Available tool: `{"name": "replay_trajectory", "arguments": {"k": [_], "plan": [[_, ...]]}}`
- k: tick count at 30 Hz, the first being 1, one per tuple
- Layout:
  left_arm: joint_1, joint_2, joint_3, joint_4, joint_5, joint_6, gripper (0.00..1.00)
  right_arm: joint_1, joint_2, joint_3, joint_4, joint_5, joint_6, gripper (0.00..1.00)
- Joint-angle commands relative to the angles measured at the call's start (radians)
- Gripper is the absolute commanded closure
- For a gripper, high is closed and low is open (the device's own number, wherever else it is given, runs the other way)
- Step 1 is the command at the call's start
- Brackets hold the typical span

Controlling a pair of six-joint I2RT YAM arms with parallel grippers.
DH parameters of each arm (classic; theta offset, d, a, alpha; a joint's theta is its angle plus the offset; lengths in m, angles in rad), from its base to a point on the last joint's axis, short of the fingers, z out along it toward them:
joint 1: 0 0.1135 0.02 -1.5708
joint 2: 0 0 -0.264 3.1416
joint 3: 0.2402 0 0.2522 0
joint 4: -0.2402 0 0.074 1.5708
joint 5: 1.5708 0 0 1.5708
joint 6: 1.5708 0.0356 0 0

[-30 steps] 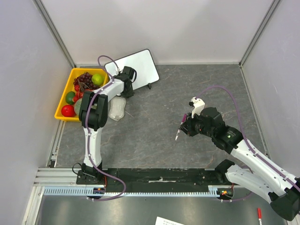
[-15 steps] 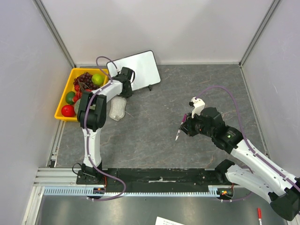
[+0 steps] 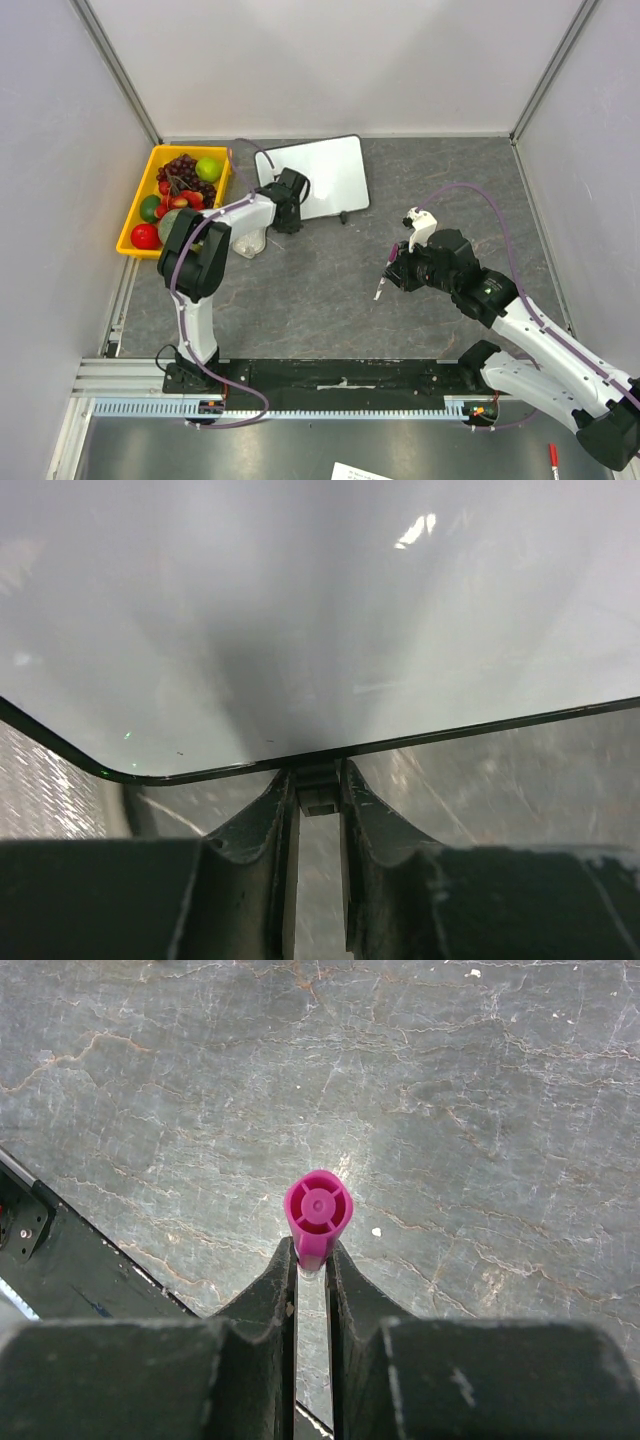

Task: Write a sentence on the whiteboard
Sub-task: Move the whiteboard to the center of the board.

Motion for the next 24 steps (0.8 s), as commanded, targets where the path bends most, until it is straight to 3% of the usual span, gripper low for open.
{"name": "replay_trajectory", "arguments": {"k": [1, 24], "plan": [[-0.07, -0.07, -0.096, -0.044, 0.064, -0.062, 0.98, -0.001, -0.008, 0.046, 0.0, 0.018, -0.012, 1.0], [-0.386, -0.395, -0.533, -0.125, 0.032, -0.473, 0.98, -0.001, -0.011, 0.086, -0.021, 0.041, -0.024, 1.0]]}}
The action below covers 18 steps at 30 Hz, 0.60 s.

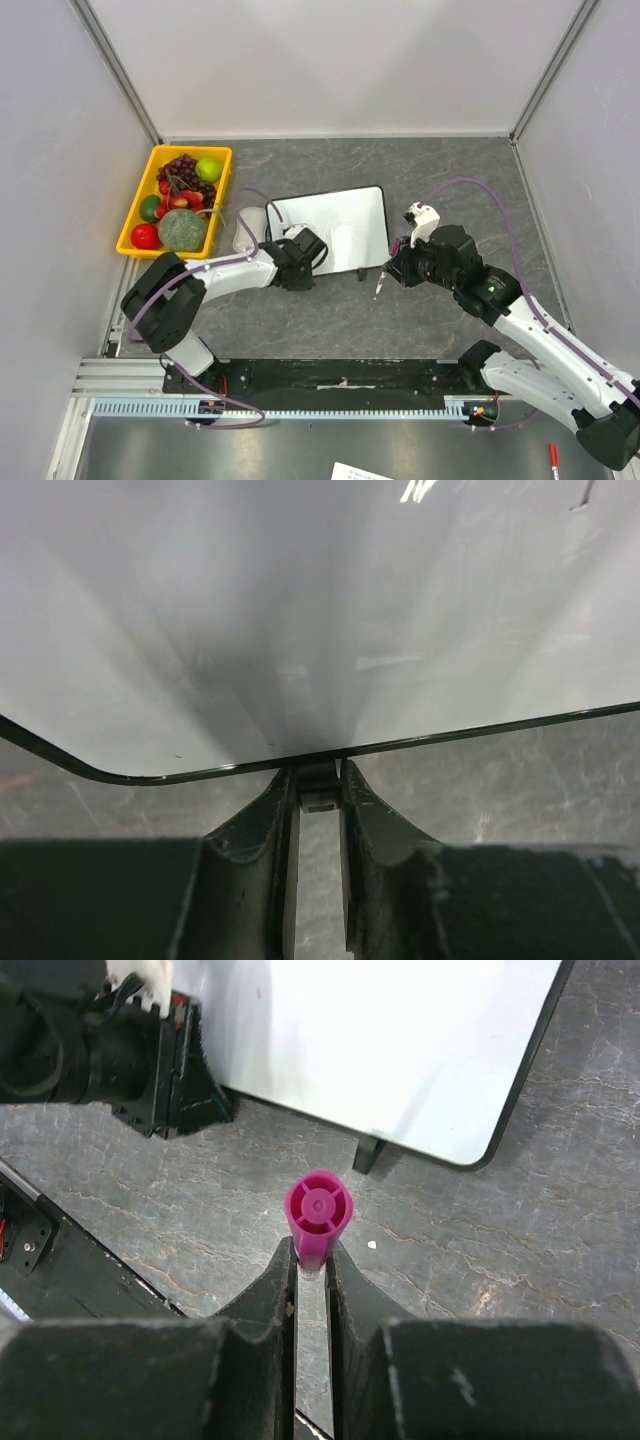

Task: Write a sentence on the whiteboard
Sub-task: Move the whiteboard to the center of the board.

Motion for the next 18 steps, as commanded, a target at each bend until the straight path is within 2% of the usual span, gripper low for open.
{"name": "replay_trajectory", "arguments": {"k": [1, 8, 11, 14, 16, 18], "plan": [[-0.067, -0.054, -0.103, -0.119, 0.065, -0.164, 0.98, -0.001, -0.013, 0.037, -0.003, 0.015, -0.015, 1.0], [-0.166, -0.125, -0.161, -0.136, 0.05, -0.264, 0.98, -0.001, -0.001, 0.04, -0.003, 0.021, -0.016, 1.0], [-0.188, -0.13, -0.158, -0.14, 0.047, -0.278, 0.94, -0.001, 0.002, 0.043, -0.003, 0.021, -0.021, 1.0], [-0.211, -0.116, -0.152, -0.142, 0.036, -0.281, 0.79, -0.001, 0.001, 0.042, -0.003, 0.023, -0.019, 1.0], [-0.22, -0.104, -0.147, -0.146, 0.039, -0.286, 0.63, -0.001, -0.001, 0.042, -0.001, 0.026, -0.018, 1.0], [-0.228, -0.094, -0.146, -0.146, 0.042, -0.29, 0.53, -0.002, -0.005, 0.039, -0.004, 0.024, -0.016, 1.0]]}}
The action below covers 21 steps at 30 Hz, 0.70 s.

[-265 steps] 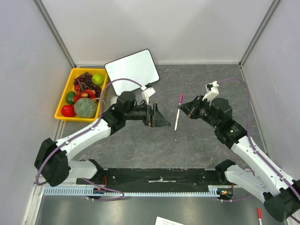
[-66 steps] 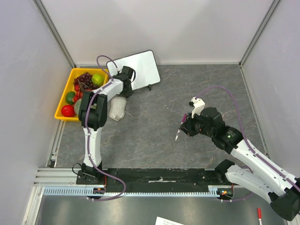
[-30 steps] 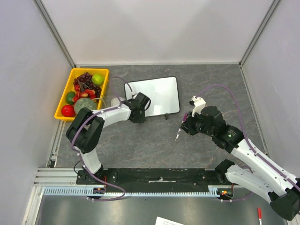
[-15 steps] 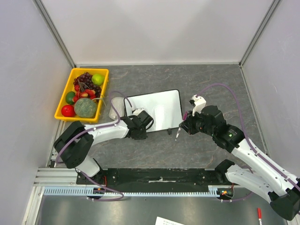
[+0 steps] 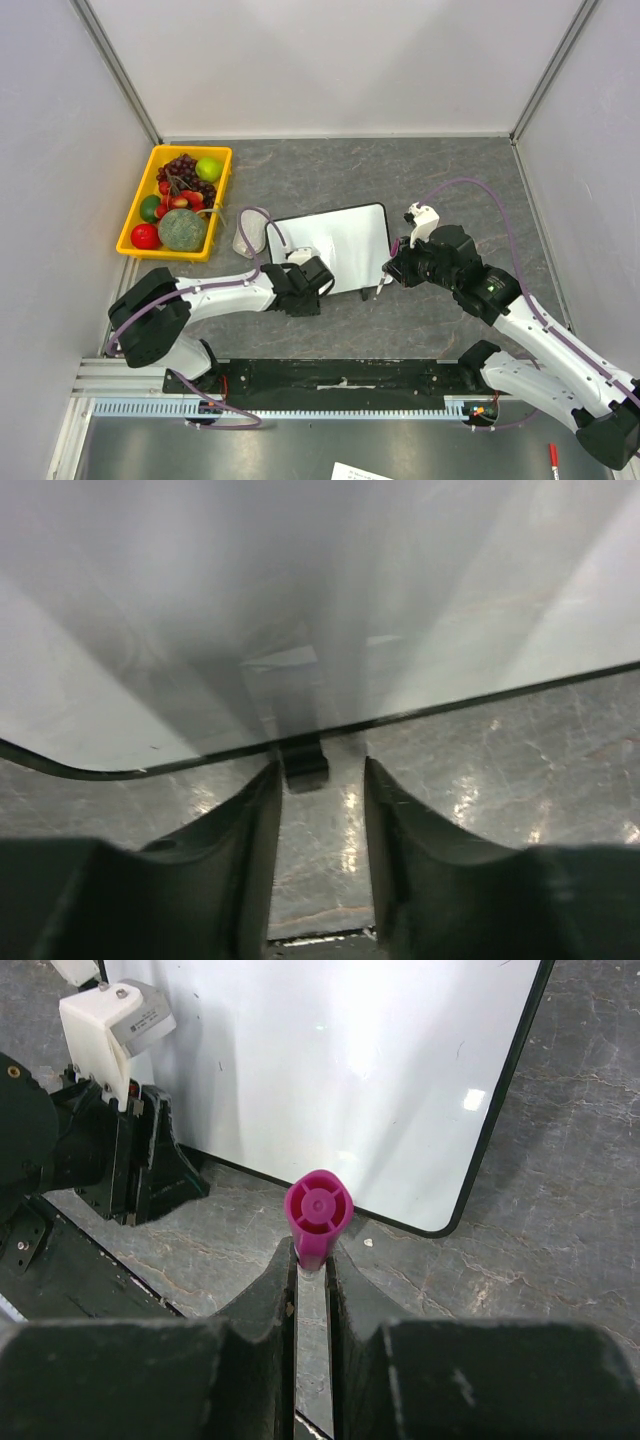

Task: Write a sentence on the whiteboard
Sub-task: Move the whiteboard to the center of the board.

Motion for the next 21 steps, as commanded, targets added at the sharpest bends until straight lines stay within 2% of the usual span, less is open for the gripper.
{"name": "replay_trajectory", "arguments": {"k": [1, 16, 18, 21], "plan": [[-0.037, 0.04, -0.019, -0.075, 0.051, -0.073, 0.52, -0.001, -0.011, 0.037, 0.001, 0.018, -0.009, 1.0], [-0.094, 0.054, 0.01, -0.077, 0.005, -0.076, 0.51, -0.001, -0.019, 0.036, -0.001, 0.018, -0.003, 1.0], [-0.101, 0.019, -0.004, -0.078, -0.004, -0.073, 0.48, -0.001, -0.022, 0.037, -0.001, 0.012, 0.004, 1.0], [-0.107, -0.069, -0.042, -0.078, -0.018, -0.079, 0.35, -0.001, -0.031, 0.037, -0.001, 0.001, 0.016, 1.0]]}}
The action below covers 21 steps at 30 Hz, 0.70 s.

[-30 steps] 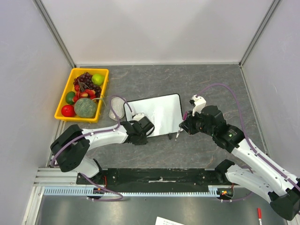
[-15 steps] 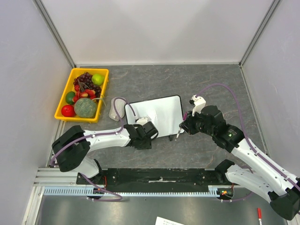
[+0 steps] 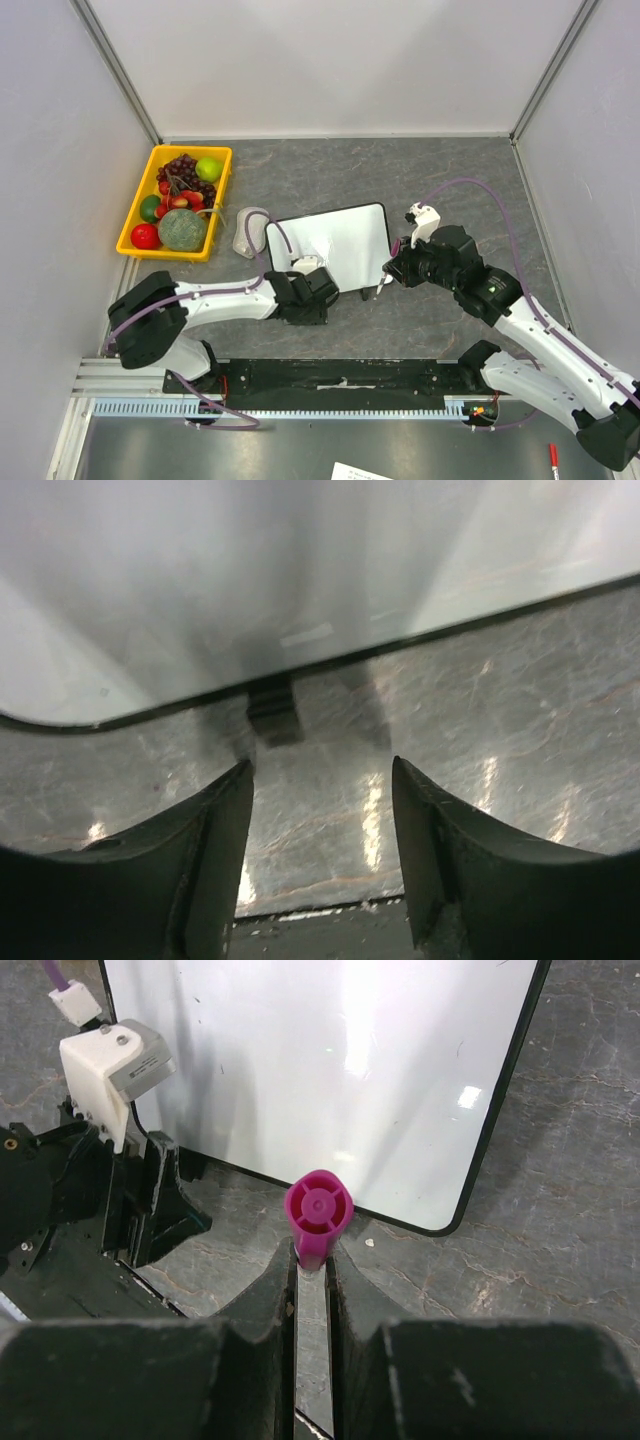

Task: Write a sentence on the whiteboard
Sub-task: Move the whiteboard to the center of the board.

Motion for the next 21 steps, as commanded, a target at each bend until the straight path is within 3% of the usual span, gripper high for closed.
{"name": "replay_trajectory", "arguments": {"k": [1, 3, 11, 21], "plan": [[-0.02, -0.107, -0.081, -0.048, -0.004, -0.054, 0.31, -0.001, -0.029, 0.037, 0.001, 0.001, 0.02, 1.0], [-0.02, -0.168, -0.115, -0.045, -0.006, -0.053, 0.27, -0.001, -0.03, 0.048, -0.001, 0.0, 0.035, 1.0], [-0.02, -0.383, -0.178, -0.054, 0.071, -0.008, 0.23, -0.002, -0.045, 0.086, 0.036, -0.037, 0.129, 1.0], [-0.02, -0.642, -0.263, 0.069, 0.069, 0.139, 0.16, -0.001, -0.141, -0.144, 0.202, -0.072, 0.141, 1.0]]}}
